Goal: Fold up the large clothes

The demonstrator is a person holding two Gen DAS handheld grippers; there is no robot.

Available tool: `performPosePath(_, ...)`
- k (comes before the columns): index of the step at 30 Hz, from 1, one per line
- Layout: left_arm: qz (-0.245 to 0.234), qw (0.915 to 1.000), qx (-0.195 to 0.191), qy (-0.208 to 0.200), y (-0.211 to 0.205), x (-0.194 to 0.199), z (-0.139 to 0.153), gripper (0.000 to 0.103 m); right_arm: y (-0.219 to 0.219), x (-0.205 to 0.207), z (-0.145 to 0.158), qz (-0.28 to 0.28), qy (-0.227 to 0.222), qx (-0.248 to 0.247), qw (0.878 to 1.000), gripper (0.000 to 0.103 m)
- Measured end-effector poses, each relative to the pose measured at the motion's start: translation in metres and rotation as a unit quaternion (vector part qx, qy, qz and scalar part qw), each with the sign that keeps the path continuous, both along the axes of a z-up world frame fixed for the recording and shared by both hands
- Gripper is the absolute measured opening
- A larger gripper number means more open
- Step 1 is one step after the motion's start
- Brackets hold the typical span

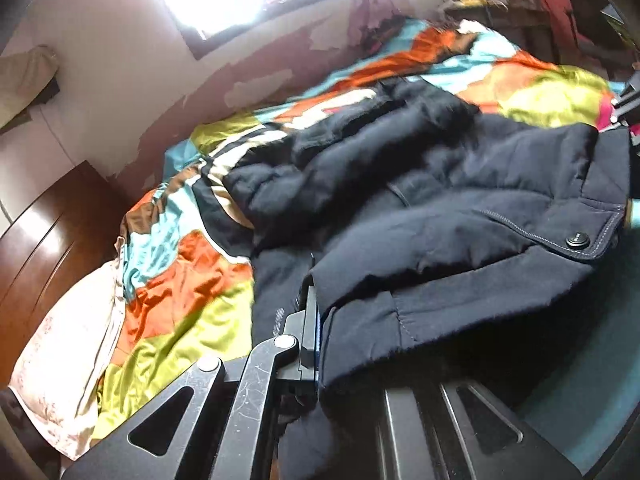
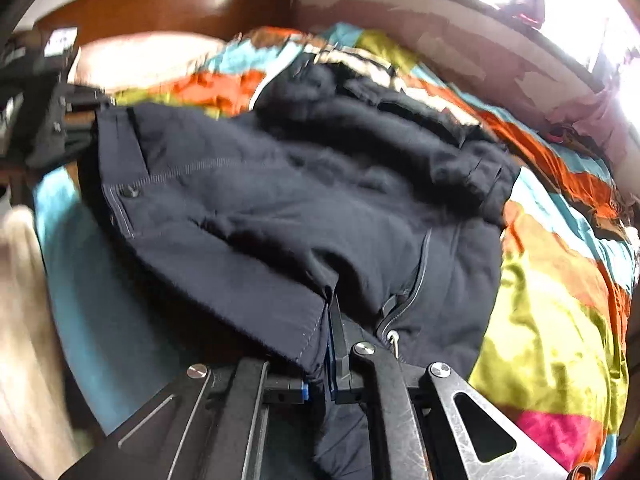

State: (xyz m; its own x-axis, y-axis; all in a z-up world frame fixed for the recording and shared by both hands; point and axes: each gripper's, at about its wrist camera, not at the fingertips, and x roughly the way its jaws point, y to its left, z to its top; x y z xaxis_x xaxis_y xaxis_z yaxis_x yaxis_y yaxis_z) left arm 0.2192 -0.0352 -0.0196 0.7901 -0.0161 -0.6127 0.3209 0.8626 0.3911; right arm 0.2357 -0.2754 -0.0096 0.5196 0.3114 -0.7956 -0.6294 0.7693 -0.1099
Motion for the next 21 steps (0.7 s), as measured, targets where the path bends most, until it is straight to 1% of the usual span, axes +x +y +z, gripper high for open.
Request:
performPosePath(2, 0.009, 0.9999, -0.011, -0.005, 0.002, 0.014, 0.019, 0.003, 0.003, 0.012, 0.020, -0.006, -0.008, 0.012, 1.000, 0.006)
performPosePath(5, 0.017, 0.9997, -0.016, -0.012, 0.003, 0.039, 0.044, 0.003, 0.010, 0.036, 0.050, -0.005, -0.032, 0.010, 0.999, 0.006)
performPosePath(9, 0.022, 0.9995, -0.022, -0.008, 0.006, 0.080, 0.069, 0.003, 0.008, 0.078, 0.081, -0.010, -0.049, 0.016, 0.999, 0.006)
performPosePath(11, 0.023, 0.9995, -0.024, 0.002, 0.006, 0.108, 0.079, 0.003, 0.007, 0.104, 0.093, -0.014, -0.052, 0.022, 0.998, 0.006)
performPosePath(13, 0.025, 0.9995, -0.015, 0.013, 0.004, 0.140, 0.085, 0.003, 0.007, 0.131, 0.099, -0.017, -0.051, 0.026, 0.998, 0.006)
performPosePath(15, 0.028, 0.9992, -0.017, 0.023, 0.005, 0.171, 0.088, 0.003, 0.009, 0.165, 0.104, -0.022, -0.051, 0.031, 0.998, 0.006)
performPosePath(19, 0.041, 0.9968, -0.038, 0.056, 0.008, 0.243, 0.088, 0.003, 0.009, 0.242, 0.102, -0.037, -0.048, 0.032, 0.998, 0.006)
performPosePath(21, 0.049, 0.9953, -0.048, 0.069, 0.010, 0.276, 0.082, 0.003, 0.009, 0.272, 0.096, -0.043, -0.043, 0.031, 0.998, 0.006)
